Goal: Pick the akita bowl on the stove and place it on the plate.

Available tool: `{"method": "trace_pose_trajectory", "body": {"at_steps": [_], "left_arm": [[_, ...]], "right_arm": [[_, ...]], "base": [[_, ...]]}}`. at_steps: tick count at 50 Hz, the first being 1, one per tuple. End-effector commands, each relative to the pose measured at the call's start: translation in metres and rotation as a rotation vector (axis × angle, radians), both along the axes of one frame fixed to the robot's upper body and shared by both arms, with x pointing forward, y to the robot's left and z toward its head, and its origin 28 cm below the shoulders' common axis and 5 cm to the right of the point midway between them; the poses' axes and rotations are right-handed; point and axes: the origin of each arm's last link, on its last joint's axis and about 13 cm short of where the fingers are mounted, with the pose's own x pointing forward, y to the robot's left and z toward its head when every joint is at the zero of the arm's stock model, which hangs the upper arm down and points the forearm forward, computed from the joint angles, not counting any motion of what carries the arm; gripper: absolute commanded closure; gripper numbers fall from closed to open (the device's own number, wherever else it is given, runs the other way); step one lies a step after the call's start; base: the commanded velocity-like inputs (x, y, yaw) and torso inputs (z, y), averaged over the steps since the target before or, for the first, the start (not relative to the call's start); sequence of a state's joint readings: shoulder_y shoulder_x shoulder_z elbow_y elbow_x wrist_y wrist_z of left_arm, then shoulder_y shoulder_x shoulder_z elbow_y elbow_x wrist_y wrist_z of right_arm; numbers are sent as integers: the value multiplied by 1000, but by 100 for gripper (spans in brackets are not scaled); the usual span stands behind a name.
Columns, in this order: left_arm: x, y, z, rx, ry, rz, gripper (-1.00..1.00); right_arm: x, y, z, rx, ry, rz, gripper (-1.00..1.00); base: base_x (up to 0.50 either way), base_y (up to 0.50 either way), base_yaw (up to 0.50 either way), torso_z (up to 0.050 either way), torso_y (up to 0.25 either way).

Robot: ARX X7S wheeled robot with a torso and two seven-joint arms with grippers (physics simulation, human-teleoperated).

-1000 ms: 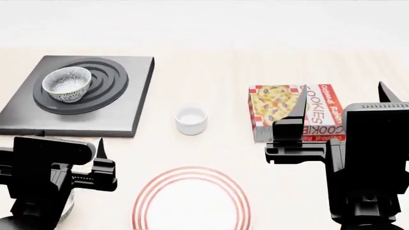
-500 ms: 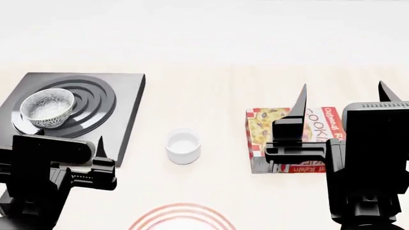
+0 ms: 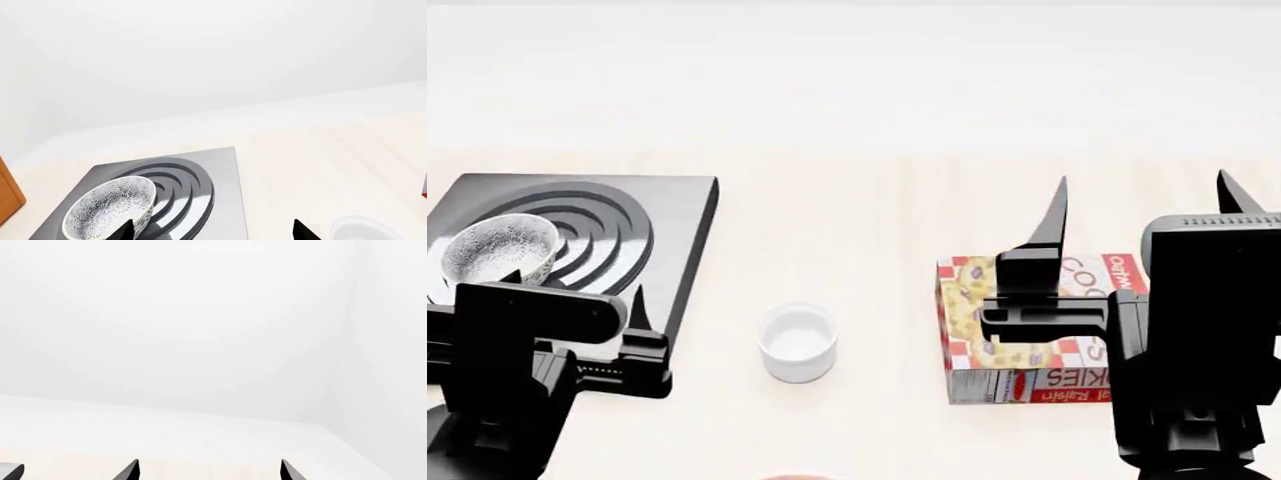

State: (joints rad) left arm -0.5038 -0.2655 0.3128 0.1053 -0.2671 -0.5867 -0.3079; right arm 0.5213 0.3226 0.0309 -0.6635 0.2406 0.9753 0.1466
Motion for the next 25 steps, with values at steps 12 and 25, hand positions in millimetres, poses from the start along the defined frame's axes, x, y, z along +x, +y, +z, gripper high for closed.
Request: {"method": "trace_pose_trajectory", "body": {"at_steps": [12,25], "left_arm": [[-1,-1,10,-53,-5,-9,-100],[18,7,51,-34,-21,44,-100]], "right_arm": [[0,0,0,-1,8,-3,-100],[0,0,0,-4,6,-2,-100]], "base": [[257,-28,0,0,0],[9,0,0,0,0]]}}
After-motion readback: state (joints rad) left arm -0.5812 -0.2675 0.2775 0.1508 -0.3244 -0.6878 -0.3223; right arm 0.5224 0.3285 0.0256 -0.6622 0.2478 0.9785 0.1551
